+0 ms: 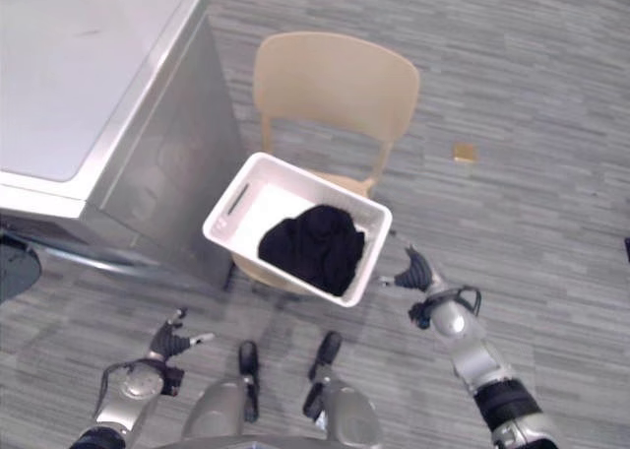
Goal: Grab the laundry basket,head to the washer,open it,put in the laundry and shut it.
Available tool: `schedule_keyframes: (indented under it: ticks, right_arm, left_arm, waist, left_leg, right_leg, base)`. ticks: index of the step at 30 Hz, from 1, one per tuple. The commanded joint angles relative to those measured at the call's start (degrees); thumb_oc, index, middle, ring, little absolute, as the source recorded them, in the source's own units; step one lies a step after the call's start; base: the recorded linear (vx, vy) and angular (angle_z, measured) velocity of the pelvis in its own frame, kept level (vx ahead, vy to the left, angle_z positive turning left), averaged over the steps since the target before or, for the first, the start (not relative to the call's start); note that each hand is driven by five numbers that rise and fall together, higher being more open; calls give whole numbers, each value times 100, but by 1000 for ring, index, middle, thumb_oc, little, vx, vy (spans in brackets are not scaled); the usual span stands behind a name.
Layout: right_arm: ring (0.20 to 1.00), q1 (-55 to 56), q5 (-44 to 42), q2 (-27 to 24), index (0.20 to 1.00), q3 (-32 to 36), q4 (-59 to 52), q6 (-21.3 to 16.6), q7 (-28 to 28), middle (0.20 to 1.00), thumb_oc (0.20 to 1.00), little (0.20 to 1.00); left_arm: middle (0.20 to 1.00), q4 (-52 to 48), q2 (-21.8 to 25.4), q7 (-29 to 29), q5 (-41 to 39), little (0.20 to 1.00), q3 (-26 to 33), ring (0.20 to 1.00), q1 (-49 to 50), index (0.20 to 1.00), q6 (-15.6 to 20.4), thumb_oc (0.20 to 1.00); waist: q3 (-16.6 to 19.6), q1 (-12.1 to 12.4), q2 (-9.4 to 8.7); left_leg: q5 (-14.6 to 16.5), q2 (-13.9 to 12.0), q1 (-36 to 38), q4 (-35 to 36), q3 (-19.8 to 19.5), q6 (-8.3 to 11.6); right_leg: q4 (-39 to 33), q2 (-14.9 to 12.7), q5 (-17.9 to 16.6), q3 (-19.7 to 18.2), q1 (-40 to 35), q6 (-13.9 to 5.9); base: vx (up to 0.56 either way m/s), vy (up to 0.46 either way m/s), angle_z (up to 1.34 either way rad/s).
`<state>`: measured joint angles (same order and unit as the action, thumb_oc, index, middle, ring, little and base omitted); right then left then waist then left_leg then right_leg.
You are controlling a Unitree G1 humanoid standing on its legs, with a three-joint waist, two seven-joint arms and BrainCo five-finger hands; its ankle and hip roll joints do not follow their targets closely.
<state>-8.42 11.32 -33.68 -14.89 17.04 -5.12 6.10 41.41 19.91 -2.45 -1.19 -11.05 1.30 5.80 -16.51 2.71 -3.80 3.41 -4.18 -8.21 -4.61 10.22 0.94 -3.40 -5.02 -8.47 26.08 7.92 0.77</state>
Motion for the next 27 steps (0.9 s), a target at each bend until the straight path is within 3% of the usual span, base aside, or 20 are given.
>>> schedule_keyframes:
  ticks: [1,4,5,10,17,26,27]
  right_arm:
    - [1000,-214,377,-126,1000,-221,145,-189,105,1000,1000,1000]
    - [1000,-769,444,-42,1000,-516,653,-130,223,1000,1000,1000]
    - [1000,-1350,558,-31,1000,-835,1260,-40,375,1000,1000,1000]
    - [1000,-2403,1098,-162,1000,-1418,2476,216,695,1000,1000,1000]
    - [1000,-3468,1309,-131,1000,-1750,4327,617,1118,1000,1000,1000]
    - [1000,-3922,1392,-30,1000,-2203,5061,747,963,1000,1000,1000]
    - [338,-3905,1132,151,338,-2130,4968,719,921,338,338,338]
  left_arm:
    - [1000,-139,379,-84,184,1000,24,1000,96,1000,217,1000]
    - [1000,-126,507,-102,123,1000,71,1000,79,1000,241,1000]
    - [1000,-88,581,-163,28,1000,52,1000,11,1000,278,1000]
    - [1000,-37,634,-336,-229,1000,-38,1000,-134,1000,383,1000]
    - [1000,36,535,-587,-623,1000,-245,1000,-470,1000,466,1000]
    - [1000,-44,385,-654,-805,1000,-532,1000,-816,1000,455,1000]
    - [1000,1,351,-684,-778,1000,-559,1000,-913,1000,443,1000]
  waist:
    - [236,201,-6]
    - [159,404,-61]
    - [69,579,-73]
    - [-115,791,-39]
    - [-390,964,148]
    - [-672,1047,390]
    - [-713,1037,402]
  left_leg:
    - [163,240,-208,-305,-72,-33]
    - [191,304,-300,-350,-92,-80]
    - [211,336,-417,-412,-133,-100]
    - [142,373,-659,-409,-211,-74]
    - [-210,438,-1107,-177,-325,-7]
    - [-532,504,-1465,63,-530,46]
    - [-562,511,-1479,96,-555,48]
  right_leg:
    - [962,-380,1268,-490,-223,-761]
    - [1134,-443,1250,-632,-64,-791]
    - [1198,-468,1208,-719,89,-802]
    - [1181,-468,1110,-765,322,-820]
    - [1109,-420,967,-764,793,-841]
    - [1180,-399,937,-672,1267,-838]
    - [1198,-394,932,-675,1317,-835]
  base:
    - [103,123,-6]
    - [88,99,-10]
    - [55,53,-3]
    - [12,23,-1]
    - [-39,-2,6]
    - [-40,-22,7]
    - [-34,-50,20]
